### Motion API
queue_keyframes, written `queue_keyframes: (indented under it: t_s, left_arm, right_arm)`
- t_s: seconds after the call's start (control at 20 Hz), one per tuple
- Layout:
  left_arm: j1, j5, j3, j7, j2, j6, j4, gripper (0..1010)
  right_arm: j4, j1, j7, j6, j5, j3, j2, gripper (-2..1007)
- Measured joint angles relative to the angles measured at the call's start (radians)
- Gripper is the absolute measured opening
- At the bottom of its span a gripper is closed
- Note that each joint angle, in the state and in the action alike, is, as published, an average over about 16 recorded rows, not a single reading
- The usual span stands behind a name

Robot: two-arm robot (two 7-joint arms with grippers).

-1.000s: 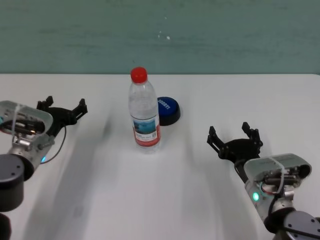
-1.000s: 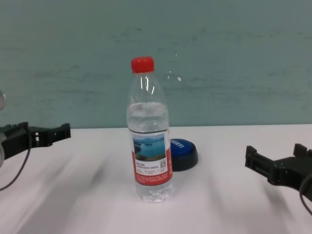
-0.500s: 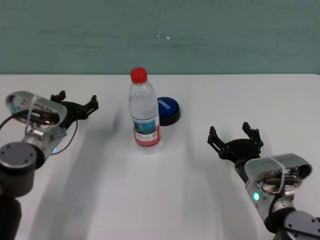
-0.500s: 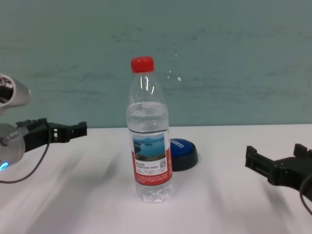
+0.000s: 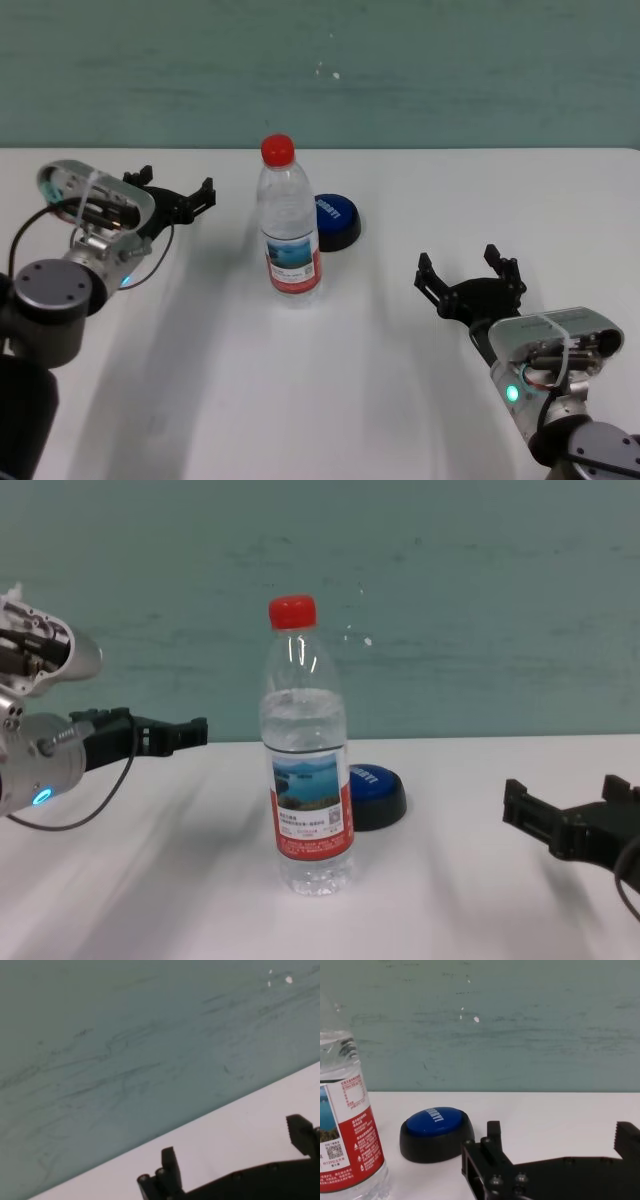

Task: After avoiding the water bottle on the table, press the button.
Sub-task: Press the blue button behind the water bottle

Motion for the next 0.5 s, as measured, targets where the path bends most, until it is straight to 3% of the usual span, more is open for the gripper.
queue_keyframes:
  t_s: [0.5]
  left_arm:
    - [-0.039,-0.006,0.026,-0.013,-0.004,-0.016,0.046,1005]
  right_arm:
    - [0.0,0.0,0.0,0.0,0.0,0.0,0.0,1003]
